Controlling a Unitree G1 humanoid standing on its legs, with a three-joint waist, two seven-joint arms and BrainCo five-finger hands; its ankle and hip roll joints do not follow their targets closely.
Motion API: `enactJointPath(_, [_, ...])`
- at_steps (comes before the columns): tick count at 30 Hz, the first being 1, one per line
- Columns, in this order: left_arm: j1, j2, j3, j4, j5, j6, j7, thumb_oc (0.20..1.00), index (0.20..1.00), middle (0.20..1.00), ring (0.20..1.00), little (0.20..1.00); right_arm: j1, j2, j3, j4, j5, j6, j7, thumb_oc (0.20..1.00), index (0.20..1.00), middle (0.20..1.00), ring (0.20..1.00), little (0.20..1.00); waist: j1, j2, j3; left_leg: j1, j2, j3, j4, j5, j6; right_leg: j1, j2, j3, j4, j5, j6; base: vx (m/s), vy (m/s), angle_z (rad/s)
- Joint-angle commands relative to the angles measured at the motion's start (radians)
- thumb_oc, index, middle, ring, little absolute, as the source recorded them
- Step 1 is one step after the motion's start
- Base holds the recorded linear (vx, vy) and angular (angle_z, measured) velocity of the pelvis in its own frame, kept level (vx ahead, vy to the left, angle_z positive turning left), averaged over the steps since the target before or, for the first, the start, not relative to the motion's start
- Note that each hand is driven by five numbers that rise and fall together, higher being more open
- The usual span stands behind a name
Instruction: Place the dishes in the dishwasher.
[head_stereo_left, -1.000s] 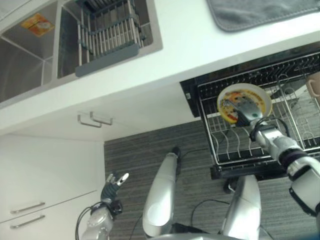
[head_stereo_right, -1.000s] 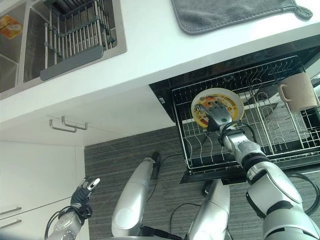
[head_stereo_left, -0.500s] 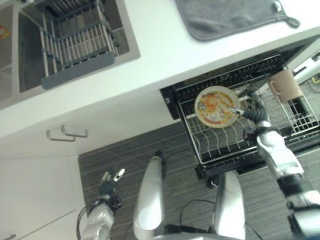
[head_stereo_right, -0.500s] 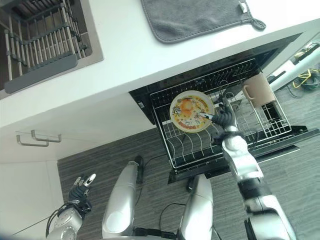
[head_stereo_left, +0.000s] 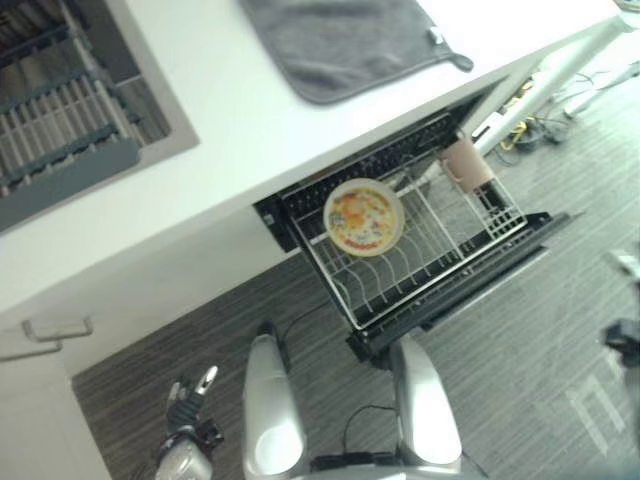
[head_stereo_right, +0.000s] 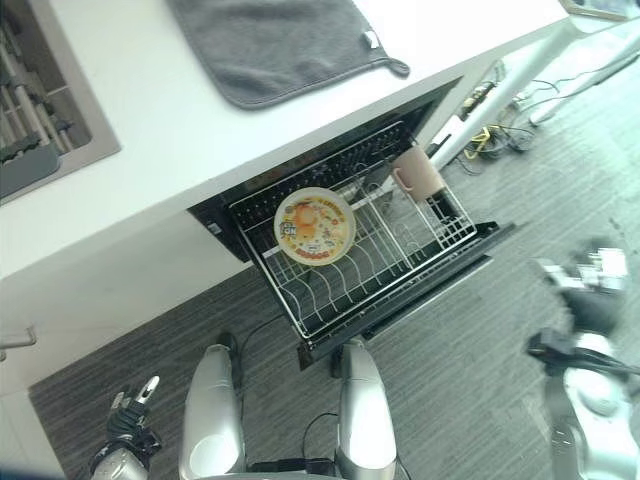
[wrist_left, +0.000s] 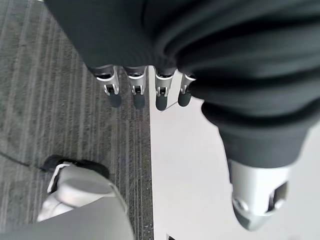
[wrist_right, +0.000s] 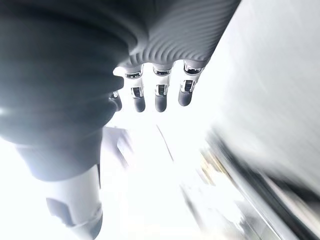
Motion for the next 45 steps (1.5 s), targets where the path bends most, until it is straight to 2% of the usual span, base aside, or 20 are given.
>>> enactJointPath(1, [0.042, 0.034, -0.024, -0.001, -0.017, -0.036, -0.003, 1.0, 1.0, 1.0, 1.0, 1.0, -0.065, -0.015, 0.03, 0.054, -0.014, -0.061, -0.129, 1.0, 1.0, 1.0, 1.0, 1.0, 0.016, 0.03, -0.06, -0.01, -0.035, 0.069, -0.006, 0.022, 0.092, -0.023, -0.031, -0.025, 0.143, -0.023, -0.033, -0.04, 0.0, -0.16])
enactJointPath(3, [0.036, 0.031, -0.027, 0.009, -0.019, -0.042, 0.001, 1.0, 1.0, 1.0, 1.0, 1.0, -0.061, 0.005, 0.033, 0.106, 0.052, -0.055, -0.153, 1.0, 1.0, 1.0, 1.0, 1.0, 0.015, 0.033, -0.06, -0.016, -0.033, 0.07, 0.002, 0.02, 0.09, -0.027, -0.034, -0.026, 0.145, -0.022, -0.033, -0.03, -0.014, -0.15])
enactJointPath(7, [0.037, 0.023, -0.045, 0.005, -0.009, -0.04, 0.013, 1.0, 1.0, 1.0, 1.0, 1.0, -0.043, 0.078, 0.121, 0.284, 0.204, -0.026, -0.088, 1.0, 1.0, 1.0, 1.0, 1.0, 0.028, 0.045, -0.062, -0.023, -0.051, 0.057, 0.024, 0.016, 0.097, -0.03, -0.044, -0.029, 0.16, -0.026, -0.043, 0.01, -0.019, 0.04])
enactJointPath(8, [0.036, 0.02, -0.049, 0.009, -0.004, -0.042, 0.014, 1.0, 1.0, 1.0, 1.0, 1.0, -0.047, 0.092, 0.135, 0.321, 0.251, -0.025, -0.072, 0.878, 0.878, 0.878, 0.878, 0.878, 0.033, 0.047, -0.063, -0.023, -0.057, 0.052, 0.028, 0.014, 0.099, -0.028, -0.045, -0.031, 0.165, -0.029, -0.047, 0.04, -0.034, 0.06])
enactJointPath(9, [0.034, 0.018, -0.053, 0.017, 0.002, -0.045, 0.013, 1.0, 1.0, 1.0, 1.0, 1.0, -0.056, 0.101, 0.144, 0.363, 0.328, -0.028, -0.067, 0.58, 0.58, 0.58, 0.58, 0.58, 0.038, 0.049, -0.066, -0.021, -0.059, 0.05, 0.029, 0.013, 0.098, -0.025, -0.047, -0.033, 0.168, -0.032, -0.049, 0.05, -0.037, 0.04])
enactJointPath(10, [0.03, 0.014, -0.058, 0.027, 0.012, -0.045, 0.014, 1.0, 1.0, 1.0, 1.0, 1.0, -0.069, 0.118, 0.149, 0.417, 0.381, -0.033, -0.048, 0.2, 0.2, 0.2, 0.2, 0.2, 0.043, 0.053, -0.069, -0.018, -0.064, 0.046, 0.03, 0.012, 0.098, -0.02, -0.049, -0.035, 0.171, -0.036, -0.052, 0.07, -0.032, 0.09])
enactJointPath(12, [0.024, 0.022, -0.074, 0.022, 0.013, -0.022, 0.017, 1.0, 1.0, 1.0, 1.0, 1.0, -0.093, 0.142, 0.18, 0.5, 0.46, -0.026, -0.003, 0.2, 0.2, 0.2, 0.2, 0.2, 0.055, 0.065, -0.072, -0.015, -0.072, 0.039, 0.033, 0.013, 0.099, -0.015, -0.059, -0.044, 0.183, -0.041, -0.058, 0.09, -0.027, 0.08])
enactJointPath(13, [0.015, 0.023, -0.095, 0.028, 0.019, -0.005, 0.02, 1.0, 1.0, 1.0, 1.0, 1.0, -0.142, 0.164, 0.213, 0.569, 0.56, 0.019, 0.043, 0.2, 0.2, 0.2, 0.2, 0.2, 0.071, 0.084, -0.077, -0.018, -0.083, 0.025, 0.042, 0.016, 0.1, -0.014, -0.071, -0.056, 0.201, -0.048, -0.067, 0.09, -0.026, 0.12])
enactJointPath(15, [0.011, 0.022, -0.106, 0.039, 0.015, -0.007, 0.021, 1.0, 1.0, 1.0, 1.0, 1.0, -0.168, 0.176, 0.231, 0.595, 0.597, 0.031, 0.058, 0.2, 0.2, 0.2, 0.2, 0.2, 0.077, 0.093, -0.081, -0.022, -0.09, 0.016, 0.045, 0.018, 0.101, -0.016, -0.075, -0.059, 0.21, -0.052, -0.071, 0.06, -0.01, 0.19])
enactJointPath(16, [0.012, 0.019, -0.116, 0.05, 0.015, -0.01, 0.02, 1.0, 1.0, 1.0, 1.0, 1.0, -0.192, 0.188, 0.249, 0.63, 0.661, 0.046, 0.087, 0.2, 0.2, 0.2, 0.2, 0.2, 0.083, 0.103, -0.088, -0.023, -0.098, 0.008, 0.044, 0.02, 0.1, -0.019, -0.078, -0.061, 0.219, -0.057, -0.074, 0.05, 0.006, 0.15])
enactJointPath(20, [0.014, 0.013, -0.129, 0.084, 0.004, -0.021, 0.01, 1.0, 1.0, 1.0, 1.0, 1.0, -0.225, 0.216, 0.285, 0.696, 0.745, 0.063, 0.148, 0.2, 0.2, 0.2, 0.2, 0.2, 0.093, 0.119, -0.1, -0.03, -0.112, -0.001, 0.046, 0.026, 0.101, -0.029, -0.087, -0.065, 0.239, -0.064, -0.078, 0.03, 0.004, 0.06])
enactJointPath(23, [0.01, 0.006, -0.139, 0.111, -0.005, -0.028, 0.002, 1.0, 1.0, 1.0, 1.0, 1.0, -0.25, 0.228, 0.293, 0.757, 0.856, 0.106, 0.186, 0.2, 0.2, 0.2, 0.2, 0.2, 0.096, 0.131, -0.107, -0.033, -0.121, -0.006, 0.046, 0.034, 0.099, -0.038, -0.095, -0.063, 0.256, -0.069, -0.081, 0.03, 0.024, 0.1])
enactJointPath(26, [0.01, 0.006, -0.157, 0.11, -0.006, -0.013, 0.001, 1.0, 1.0, 1.0, 1.0, 1.0, -0.285, 0.22, 0.302, 0.791, 0.904, 0.161, 0.206, 0.2, 0.2, 0.2, 0.2, 0.2, 0.103, 0.141, -0.112, -0.04, -0.125, -0.013, 0.058, 0.036, 0.096, -0.048, -0.102, -0.06, 0.274, -0.074, -0.083, 0.03, 0.003, 0.04])
enactJointPath(29, [0.009, 0.007, -0.167, 0.114, -0.009, -0.009, -0.004, 1.0, 1.0, 1.0, 1.0, 1.0, -0.317, 0.202, 0.303, 0.805, 0.886, 0.19, 0.207, 0.2, 0.2, 0.2, 0.2, 0.2, 0.107, 0.145, -0.116, -0.04, -0.127, -0.017, 0.063, 0.042, 0.092, -0.048, -0.103, -0.06, 0.28, -0.076, -0.085, 0.04, -0.003, 0.03])
enactJointPath(33, [0.018, 0.013, -0.19, 0.103, -0.005, 0.007, -0.013, 1.0, 1.0, 1.0, 1.0, 1.0, -0.392, 0.148, 0.305, 0.783, 0.876, 0.264, 0.211, 0.2, 0.2, 0.2, 0.2, 0.2, 0.12, 0.156, -0.12, -0.028, -0.13, -0.024, 0.069, 0.041, 0.091, -0.036, -0.11, -0.06, 0.288, -0.084, -0.09, 0.08, 0.009, 0.0])
enactJointPath(39, [0.017, 0.034, -0.195, 0.077, 0.006, 0.064, -0.003, 1.0, 1.0, 1.0, 1.0, 1.0, -0.525, 0.097, 0.355, 0.668, 0.794, 0.3, 0.191, 0.2, 0.2, 0.2, 0.2, 0.2, 0.143, 0.162, -0.11, -0.027, -0.135, -0.034, 0.076, 0.038, 0.094, -0.037, -0.111, -0.06, 0.303, -0.091, -0.092, 0.03, -0.01, 0.0])
enactJointPath(42, [0.006, 0.05, -0.202, 0.082, 0.006, 0.079, -0.01, 1.0, 1.0, 1.0, 1.0, 1.0, -0.639, 0.043, 0.376, 0.7, 0.76, 0.34, 0.183, 0.2, 0.2, 0.2, 0.2, 0.2, 0.161, 0.167, -0.104, -0.034, -0.14, -0.038, 0.084, 0.035, 0.095, -0.045, -0.116, -0.062, 0.317, -0.098, -0.092, 0.0, -0.008, -0.04])
enactJointPath(45, [0.0, 0.067, -0.223, 0.087, 0.018, 0.099, -0.023, 1.0, 1.0, 1.0, 1.0, 1.0, -0.84, -0.049, 0.423, 0.855, 0.738, 0.415, 0.194, 0.2, 0.2, 0.2, 0.2, 0.2, 0.199, 0.184, -0.099, -0.04, -0.156, -0.048, 0.096, 0.034, 0.094, -0.054, -0.129, -0.065, 0.34, -0.11, -0.095, 0.03, 0.01, 0.01])
